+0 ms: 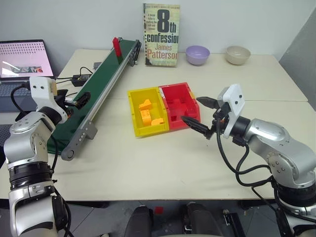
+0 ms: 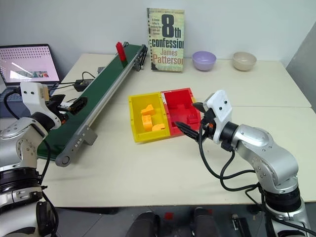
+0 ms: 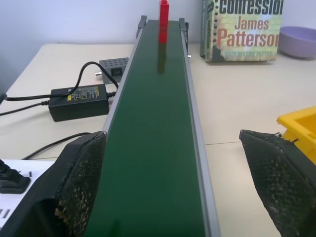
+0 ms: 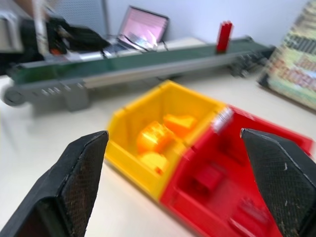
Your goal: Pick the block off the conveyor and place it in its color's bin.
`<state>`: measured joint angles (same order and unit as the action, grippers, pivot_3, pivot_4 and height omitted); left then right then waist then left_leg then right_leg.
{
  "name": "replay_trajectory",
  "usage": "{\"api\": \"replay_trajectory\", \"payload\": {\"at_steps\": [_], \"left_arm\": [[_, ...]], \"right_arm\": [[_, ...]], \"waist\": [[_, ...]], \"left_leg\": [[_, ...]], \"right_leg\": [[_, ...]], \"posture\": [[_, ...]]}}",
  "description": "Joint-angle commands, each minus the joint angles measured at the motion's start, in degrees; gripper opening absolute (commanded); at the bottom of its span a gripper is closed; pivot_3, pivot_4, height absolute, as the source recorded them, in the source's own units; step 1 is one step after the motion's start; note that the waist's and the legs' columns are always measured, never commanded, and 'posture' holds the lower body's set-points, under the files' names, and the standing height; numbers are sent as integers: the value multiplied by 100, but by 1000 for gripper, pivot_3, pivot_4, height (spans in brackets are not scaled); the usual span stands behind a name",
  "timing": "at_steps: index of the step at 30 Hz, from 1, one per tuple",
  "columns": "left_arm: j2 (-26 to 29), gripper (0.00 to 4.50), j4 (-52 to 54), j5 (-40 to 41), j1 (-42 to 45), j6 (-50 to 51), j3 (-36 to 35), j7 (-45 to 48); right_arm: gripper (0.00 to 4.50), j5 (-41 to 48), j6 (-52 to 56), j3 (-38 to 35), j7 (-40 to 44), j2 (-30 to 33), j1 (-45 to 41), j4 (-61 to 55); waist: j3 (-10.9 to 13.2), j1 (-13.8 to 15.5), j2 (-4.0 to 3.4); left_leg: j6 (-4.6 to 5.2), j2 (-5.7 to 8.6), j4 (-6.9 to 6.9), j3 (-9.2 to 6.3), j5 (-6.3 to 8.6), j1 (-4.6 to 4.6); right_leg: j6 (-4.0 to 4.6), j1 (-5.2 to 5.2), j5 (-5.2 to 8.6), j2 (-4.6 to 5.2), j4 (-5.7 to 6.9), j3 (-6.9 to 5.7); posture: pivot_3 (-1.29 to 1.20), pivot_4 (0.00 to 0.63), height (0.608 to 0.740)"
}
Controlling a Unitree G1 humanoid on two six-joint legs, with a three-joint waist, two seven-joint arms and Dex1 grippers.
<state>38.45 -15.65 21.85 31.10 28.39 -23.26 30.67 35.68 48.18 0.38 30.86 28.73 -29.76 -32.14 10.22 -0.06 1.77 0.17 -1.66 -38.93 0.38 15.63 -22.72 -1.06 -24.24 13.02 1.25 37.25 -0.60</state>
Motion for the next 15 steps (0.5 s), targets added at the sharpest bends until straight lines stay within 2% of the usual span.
{"api": "replay_trajectory", "payload": {"at_steps": [1,8,15], "left_arm": [[15,4488,105,126,185,-115,-73,6],[57,4488,-101,54,380,-188,71,65],[98,4488,-118,23,378,-186,112,117]], "right_arm": [[4500,262,-221,-64,361,-53,-372,143],[4500,208,-377,121,714,20,-545,349],[4500,204,-384,108,651,0,-447,232]], "waist": [[0,2,0],[0,0,0],[0,-3,0]], "left_leg": [[0,0,0,-1,0,-1],[0,2,0,0,0,-4],[0,1,1,-1,0,-3]], "right_leg": [[0,0,0,0,-1,0],[1,-1,0,1,-4,0],[1,-2,-1,2,0,-1]], "posture": [[0,150,740],[0,150,740],[0,150,740]]}}
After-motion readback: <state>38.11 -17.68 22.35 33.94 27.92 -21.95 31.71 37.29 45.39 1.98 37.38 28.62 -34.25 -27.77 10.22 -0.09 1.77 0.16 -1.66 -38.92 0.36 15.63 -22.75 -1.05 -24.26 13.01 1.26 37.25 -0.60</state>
